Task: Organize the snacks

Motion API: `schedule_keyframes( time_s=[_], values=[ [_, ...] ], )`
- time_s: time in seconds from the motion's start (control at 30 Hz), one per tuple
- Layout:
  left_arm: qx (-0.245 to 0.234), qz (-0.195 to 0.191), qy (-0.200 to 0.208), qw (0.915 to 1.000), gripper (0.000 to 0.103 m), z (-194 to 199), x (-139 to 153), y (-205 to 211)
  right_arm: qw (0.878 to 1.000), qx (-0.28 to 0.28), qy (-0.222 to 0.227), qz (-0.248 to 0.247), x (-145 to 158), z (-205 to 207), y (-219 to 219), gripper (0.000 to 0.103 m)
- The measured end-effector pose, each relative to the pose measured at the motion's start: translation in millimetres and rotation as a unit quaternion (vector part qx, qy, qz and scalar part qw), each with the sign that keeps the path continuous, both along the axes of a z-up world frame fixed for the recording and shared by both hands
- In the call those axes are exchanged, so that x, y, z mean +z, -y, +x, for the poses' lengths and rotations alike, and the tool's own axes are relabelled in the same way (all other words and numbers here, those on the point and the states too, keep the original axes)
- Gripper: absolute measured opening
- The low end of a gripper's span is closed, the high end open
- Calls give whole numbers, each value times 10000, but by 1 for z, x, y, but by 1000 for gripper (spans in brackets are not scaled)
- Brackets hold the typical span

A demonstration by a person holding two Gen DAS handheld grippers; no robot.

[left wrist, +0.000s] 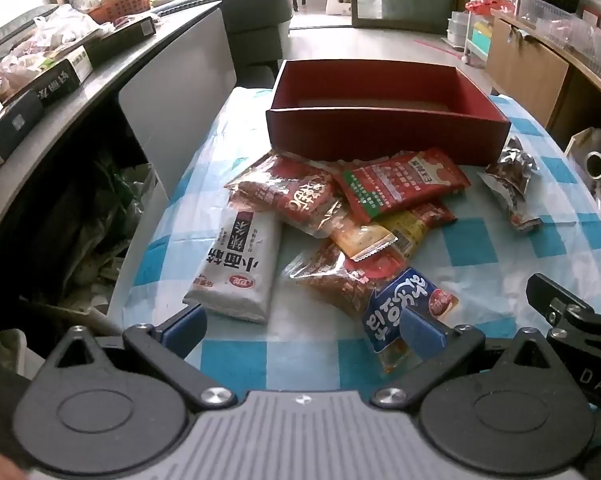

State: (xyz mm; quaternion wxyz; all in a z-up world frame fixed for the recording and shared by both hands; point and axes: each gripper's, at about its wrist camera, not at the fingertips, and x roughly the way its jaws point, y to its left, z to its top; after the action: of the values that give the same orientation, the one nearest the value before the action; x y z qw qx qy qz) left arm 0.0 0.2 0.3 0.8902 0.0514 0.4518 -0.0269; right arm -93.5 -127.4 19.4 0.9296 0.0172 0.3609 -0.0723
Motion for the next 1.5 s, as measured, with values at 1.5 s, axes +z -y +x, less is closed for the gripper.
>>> schedule_keyframes(
  time_s=[1.5],
  values=[
    [-11, 35, -203, 9998, 96, -1, -9, -3, 9997, 52, -224, 22, -8, 3, -3, 103]
  ],
)
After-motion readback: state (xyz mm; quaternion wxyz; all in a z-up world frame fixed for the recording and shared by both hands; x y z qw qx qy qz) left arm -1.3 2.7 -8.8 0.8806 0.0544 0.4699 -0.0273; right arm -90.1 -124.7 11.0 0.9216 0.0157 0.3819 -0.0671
